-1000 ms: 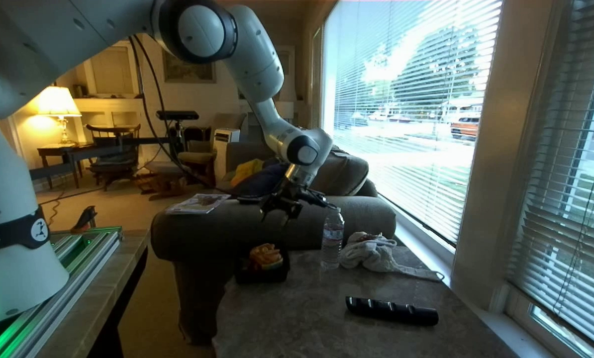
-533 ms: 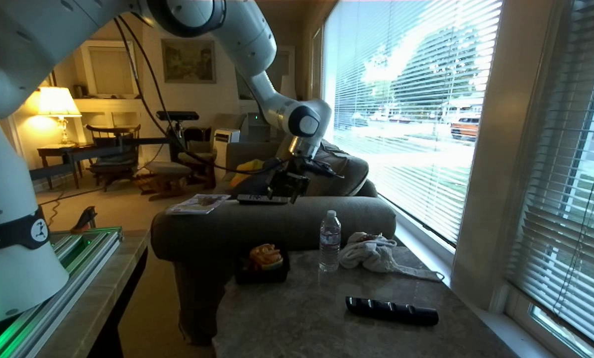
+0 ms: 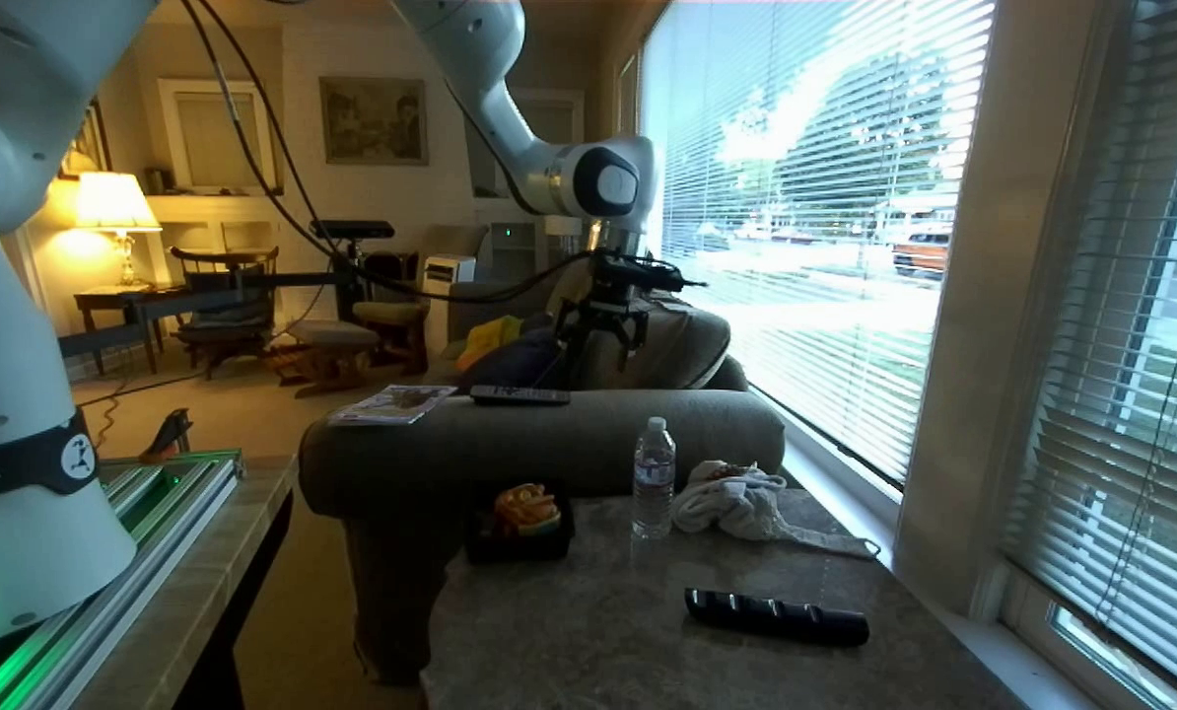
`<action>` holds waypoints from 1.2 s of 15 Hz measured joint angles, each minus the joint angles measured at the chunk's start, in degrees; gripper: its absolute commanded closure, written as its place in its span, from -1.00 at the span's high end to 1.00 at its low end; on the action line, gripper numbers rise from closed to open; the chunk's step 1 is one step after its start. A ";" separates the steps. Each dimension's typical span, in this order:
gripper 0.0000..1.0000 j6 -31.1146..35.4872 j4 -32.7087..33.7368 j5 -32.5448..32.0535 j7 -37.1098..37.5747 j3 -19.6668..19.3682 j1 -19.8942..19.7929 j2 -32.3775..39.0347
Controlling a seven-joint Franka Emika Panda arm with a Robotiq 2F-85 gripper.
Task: Put the orange car in the black box.
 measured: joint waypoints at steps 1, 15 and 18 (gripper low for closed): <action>1.00 0.47 -1.29 -1.18 2.87 -0.57 0.33 -1.40; 1.00 2.58 -6.17 -6.62 12.34 -1.46 1.34 -6.15; 1.00 2.20 -6.17 -7.68 15.62 -2.31 1.69 -6.25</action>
